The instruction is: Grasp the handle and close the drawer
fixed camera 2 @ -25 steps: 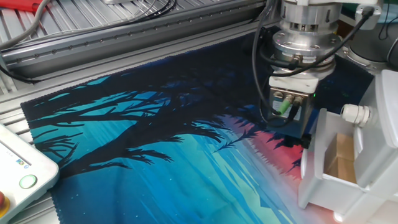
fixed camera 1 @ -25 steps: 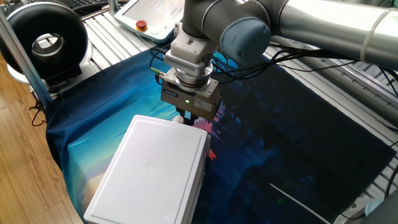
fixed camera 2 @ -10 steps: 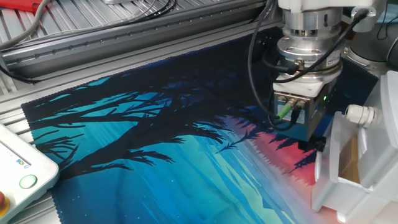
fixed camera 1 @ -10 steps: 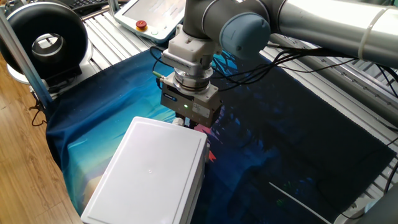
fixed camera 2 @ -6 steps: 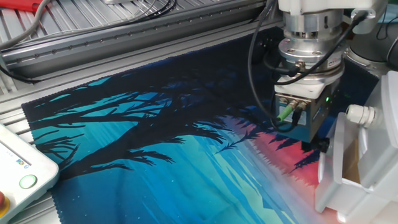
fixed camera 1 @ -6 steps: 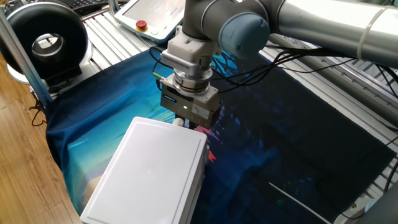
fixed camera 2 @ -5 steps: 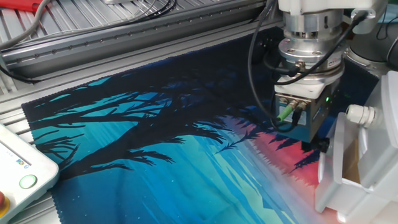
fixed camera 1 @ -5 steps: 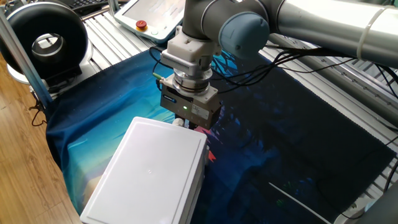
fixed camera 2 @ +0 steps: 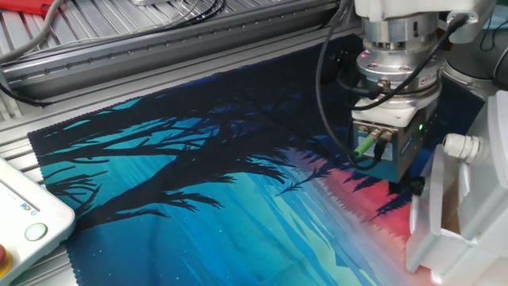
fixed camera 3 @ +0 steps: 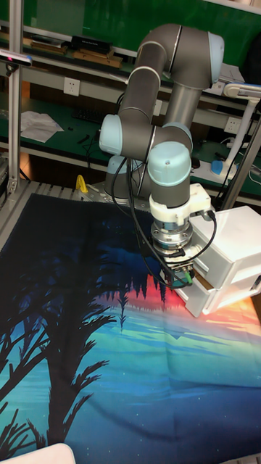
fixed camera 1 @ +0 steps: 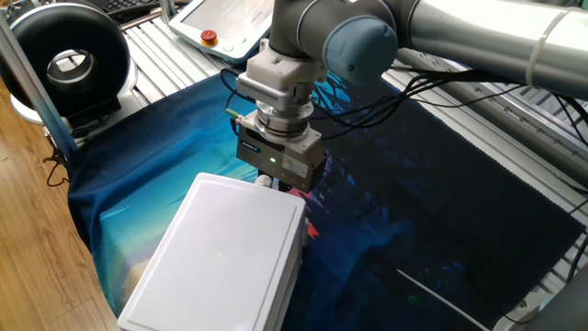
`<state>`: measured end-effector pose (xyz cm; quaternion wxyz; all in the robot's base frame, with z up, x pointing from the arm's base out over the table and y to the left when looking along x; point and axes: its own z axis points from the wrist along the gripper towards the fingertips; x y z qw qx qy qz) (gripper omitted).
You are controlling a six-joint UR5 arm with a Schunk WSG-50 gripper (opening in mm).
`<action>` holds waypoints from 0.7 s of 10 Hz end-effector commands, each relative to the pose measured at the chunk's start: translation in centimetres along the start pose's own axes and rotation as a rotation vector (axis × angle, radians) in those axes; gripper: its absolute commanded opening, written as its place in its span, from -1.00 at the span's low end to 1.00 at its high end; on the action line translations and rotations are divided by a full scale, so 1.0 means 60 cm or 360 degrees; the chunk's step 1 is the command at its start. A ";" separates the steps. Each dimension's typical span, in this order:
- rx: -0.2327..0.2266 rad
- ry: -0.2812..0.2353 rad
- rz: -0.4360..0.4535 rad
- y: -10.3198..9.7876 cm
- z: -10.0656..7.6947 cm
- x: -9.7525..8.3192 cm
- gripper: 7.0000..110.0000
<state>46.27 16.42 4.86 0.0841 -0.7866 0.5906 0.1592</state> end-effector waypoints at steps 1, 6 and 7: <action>-0.0021 -0.0051 0.0010 0.004 0.000 -0.013 -1.00; -0.0029 -0.0056 -0.0035 0.003 0.007 -0.011 -1.00; -0.0029 -0.0056 -0.0044 0.003 0.007 -0.010 -1.00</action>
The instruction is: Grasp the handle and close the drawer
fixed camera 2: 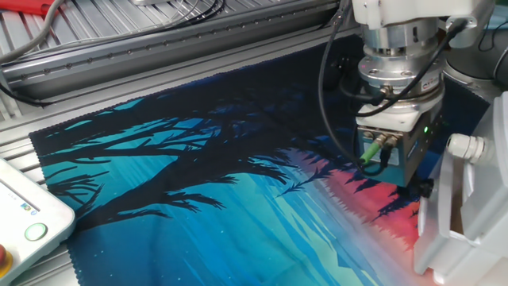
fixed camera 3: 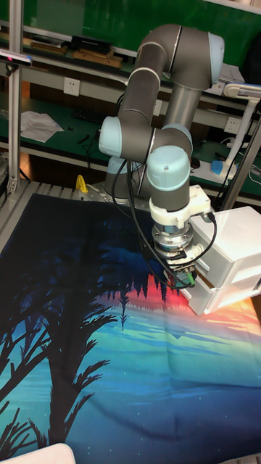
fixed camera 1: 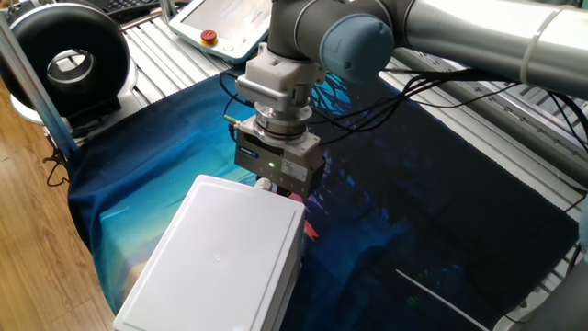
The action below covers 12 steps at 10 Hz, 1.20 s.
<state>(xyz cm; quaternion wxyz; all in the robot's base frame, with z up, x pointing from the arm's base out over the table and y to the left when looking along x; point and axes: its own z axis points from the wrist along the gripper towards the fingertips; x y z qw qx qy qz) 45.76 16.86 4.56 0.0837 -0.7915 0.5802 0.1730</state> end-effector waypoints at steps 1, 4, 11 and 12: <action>0.0011 -0.0014 -0.0027 -0.003 -0.001 0.000 -1.00; -0.0012 -0.0024 -0.0027 0.002 -0.002 -0.001 -1.00; -0.0036 -0.0038 -0.0058 -0.003 0.002 -0.011 -1.00; -0.0012 -0.0013 -0.0101 -0.007 0.002 -0.002 -1.00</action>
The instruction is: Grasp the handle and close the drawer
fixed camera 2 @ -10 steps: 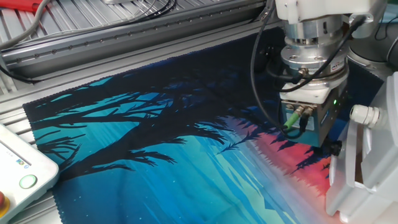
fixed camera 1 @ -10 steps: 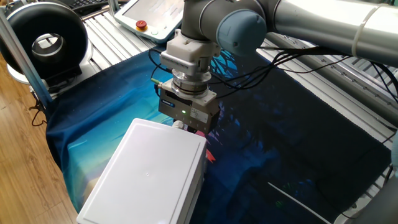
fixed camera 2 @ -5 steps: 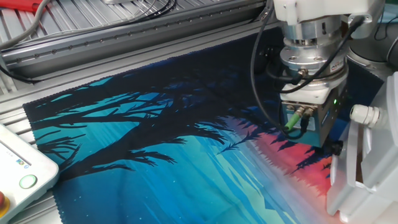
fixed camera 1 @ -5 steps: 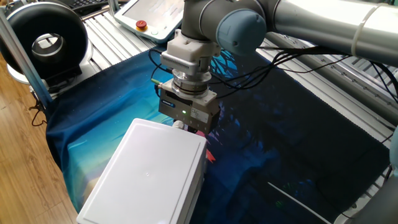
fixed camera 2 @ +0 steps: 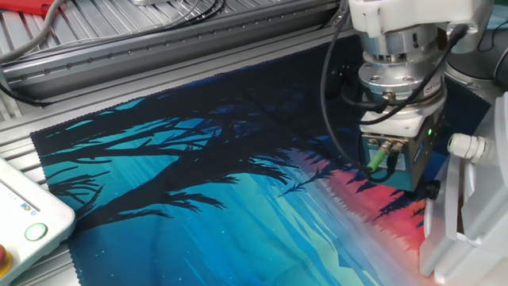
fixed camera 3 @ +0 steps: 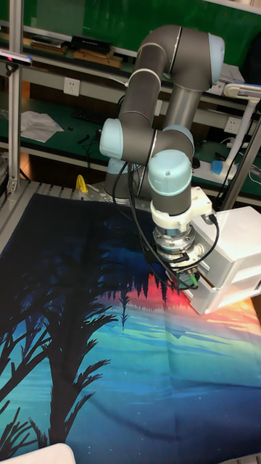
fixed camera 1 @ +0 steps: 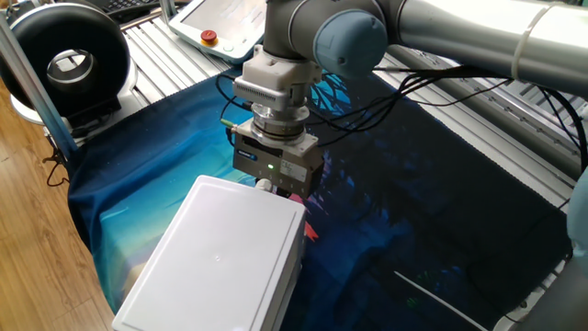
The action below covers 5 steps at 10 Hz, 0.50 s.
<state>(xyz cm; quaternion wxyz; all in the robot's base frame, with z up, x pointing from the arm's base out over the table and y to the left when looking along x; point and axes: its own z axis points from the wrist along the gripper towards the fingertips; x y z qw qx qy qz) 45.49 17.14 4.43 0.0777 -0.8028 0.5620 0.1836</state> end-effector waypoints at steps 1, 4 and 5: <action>0.0048 0.0055 -0.0052 -0.010 -0.003 0.019 -1.00; 0.0042 0.0197 -0.0109 -0.021 -0.003 0.027 -1.00; 0.0041 0.0203 -0.0073 -0.029 -0.001 0.017 -1.00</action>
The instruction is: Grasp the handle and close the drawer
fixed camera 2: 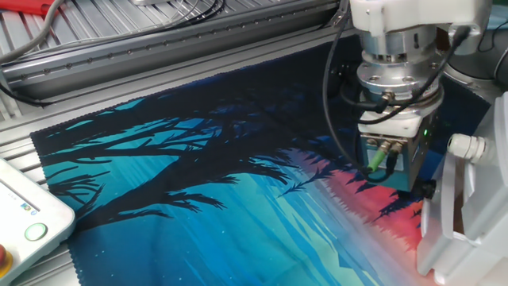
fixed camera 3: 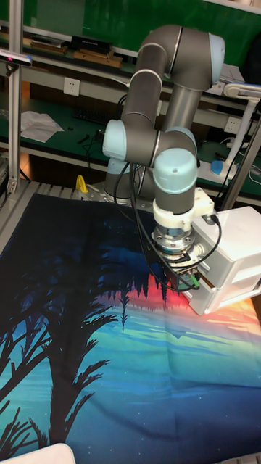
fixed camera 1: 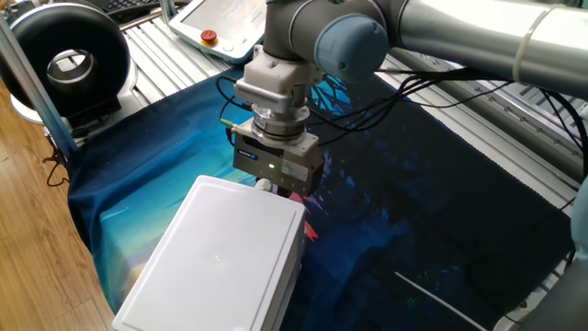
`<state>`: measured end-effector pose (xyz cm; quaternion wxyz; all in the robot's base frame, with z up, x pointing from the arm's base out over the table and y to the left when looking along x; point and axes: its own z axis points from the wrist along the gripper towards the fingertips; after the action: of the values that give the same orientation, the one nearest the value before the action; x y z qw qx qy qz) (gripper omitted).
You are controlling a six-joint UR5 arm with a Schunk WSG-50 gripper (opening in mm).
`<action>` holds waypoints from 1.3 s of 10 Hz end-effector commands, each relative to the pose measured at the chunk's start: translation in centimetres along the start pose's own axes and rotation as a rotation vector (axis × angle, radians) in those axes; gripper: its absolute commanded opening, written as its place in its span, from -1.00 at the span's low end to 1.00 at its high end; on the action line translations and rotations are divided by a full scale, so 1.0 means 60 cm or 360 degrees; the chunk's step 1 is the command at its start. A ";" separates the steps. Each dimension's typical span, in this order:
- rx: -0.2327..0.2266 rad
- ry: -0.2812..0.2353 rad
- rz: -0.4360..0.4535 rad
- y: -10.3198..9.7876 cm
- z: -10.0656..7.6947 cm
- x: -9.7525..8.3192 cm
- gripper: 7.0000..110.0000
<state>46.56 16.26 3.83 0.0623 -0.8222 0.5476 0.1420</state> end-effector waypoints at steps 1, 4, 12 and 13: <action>0.0031 0.0035 0.0005 -0.021 -0.001 -0.008 -0.28; 0.0031 0.0063 0.0021 -0.019 0.001 0.002 -0.28; 0.0188 0.0385 -0.0052 -0.041 -0.088 0.097 -0.28; 0.0209 0.0384 -0.0056 -0.043 -0.104 0.103 -0.28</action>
<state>50.97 11.82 6.07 0.0468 -0.8402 0.5396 0.0285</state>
